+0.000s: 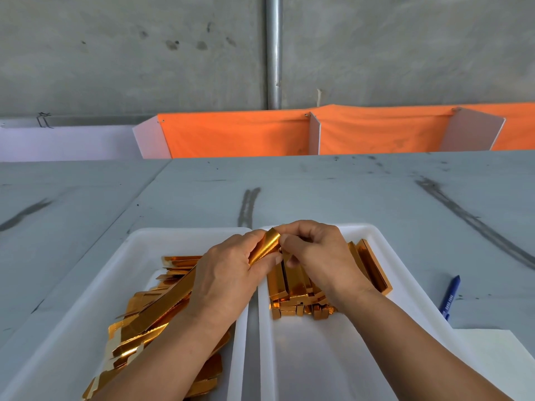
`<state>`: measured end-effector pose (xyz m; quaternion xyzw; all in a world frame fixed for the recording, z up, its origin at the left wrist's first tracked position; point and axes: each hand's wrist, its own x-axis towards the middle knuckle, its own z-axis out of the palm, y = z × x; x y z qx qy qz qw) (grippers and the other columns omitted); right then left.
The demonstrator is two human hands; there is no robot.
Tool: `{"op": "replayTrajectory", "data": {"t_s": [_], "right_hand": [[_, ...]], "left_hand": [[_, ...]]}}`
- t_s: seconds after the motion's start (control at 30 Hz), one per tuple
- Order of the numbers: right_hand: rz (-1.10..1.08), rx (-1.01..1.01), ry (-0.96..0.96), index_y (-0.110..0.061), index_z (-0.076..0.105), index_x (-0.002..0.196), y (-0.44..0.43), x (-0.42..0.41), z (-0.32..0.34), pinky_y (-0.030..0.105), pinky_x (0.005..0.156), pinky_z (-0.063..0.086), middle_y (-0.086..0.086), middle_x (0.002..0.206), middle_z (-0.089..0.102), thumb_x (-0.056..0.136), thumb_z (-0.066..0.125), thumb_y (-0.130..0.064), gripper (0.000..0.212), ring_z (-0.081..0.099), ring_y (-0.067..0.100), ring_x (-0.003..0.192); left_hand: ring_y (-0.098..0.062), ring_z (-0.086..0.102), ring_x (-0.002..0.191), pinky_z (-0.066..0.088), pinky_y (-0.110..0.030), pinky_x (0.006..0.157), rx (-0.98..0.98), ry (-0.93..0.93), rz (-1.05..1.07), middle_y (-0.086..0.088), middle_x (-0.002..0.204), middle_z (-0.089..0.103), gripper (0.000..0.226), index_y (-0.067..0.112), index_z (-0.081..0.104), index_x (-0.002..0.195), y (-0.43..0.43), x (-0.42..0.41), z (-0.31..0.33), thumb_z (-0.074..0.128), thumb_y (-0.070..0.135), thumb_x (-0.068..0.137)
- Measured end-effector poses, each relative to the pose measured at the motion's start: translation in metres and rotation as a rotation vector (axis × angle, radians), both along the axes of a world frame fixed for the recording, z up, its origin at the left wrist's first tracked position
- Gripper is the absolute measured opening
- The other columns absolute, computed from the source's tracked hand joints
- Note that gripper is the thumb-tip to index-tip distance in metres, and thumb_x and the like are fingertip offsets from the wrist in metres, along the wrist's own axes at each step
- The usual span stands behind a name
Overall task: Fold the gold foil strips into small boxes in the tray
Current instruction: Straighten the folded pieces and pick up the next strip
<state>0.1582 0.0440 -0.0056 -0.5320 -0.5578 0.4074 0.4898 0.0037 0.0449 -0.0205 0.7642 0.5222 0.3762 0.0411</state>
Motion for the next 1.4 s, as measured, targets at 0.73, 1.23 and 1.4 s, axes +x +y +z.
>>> {"op": "replayTrajectory", "data": {"t_s": [0.73, 1.23, 1.4], "right_hand": [[-0.038, -0.120, 0.320, -0.031, 0.065, 0.115, 0.000, 0.001, 0.006, 0.033, 0.075, 0.061, 0.011, 0.082, 0.075, 0.104, 0.046, -0.020, 0.025, 0.074, 0.022, 0.071], [0.094, -0.241, 0.588, 0.001, 0.068, 0.098, 0.000, 0.002, 0.010, 0.017, 0.048, 0.053, 0.010, 0.071, 0.065, 0.094, 0.064, -0.015, 0.017, 0.060, 0.011, 0.057], [0.071, -0.204, 0.529, 0.002, 0.067, 0.099, -0.002, 0.001, 0.010, 0.016, 0.049, 0.052, 0.011, 0.071, 0.063, 0.092, 0.067, -0.011, 0.015, 0.059, 0.010, 0.055]], "left_hand": [[-0.009, 0.059, 0.073, 0.046, -0.019, 0.063, 0.014, -0.059, -0.041, 0.014, 0.083, 0.062, 0.052, 0.031, 0.063, 0.117, -0.001, -0.001, 0.000, 0.050, 0.064, 0.079], [-0.010, 0.054, 0.068, 0.040, -0.018, 0.059, 0.016, -0.021, -0.042, 0.012, 0.076, 0.056, 0.041, 0.027, 0.063, 0.112, -0.003, 0.000, 0.002, 0.059, 0.055, 0.082], [-0.011, 0.055, 0.067, 0.049, -0.027, 0.059, 0.017, -0.022, -0.047, 0.010, 0.075, 0.057, 0.041, 0.025, 0.064, 0.111, -0.002, 0.000, 0.001, 0.060, 0.055, 0.083]]}}
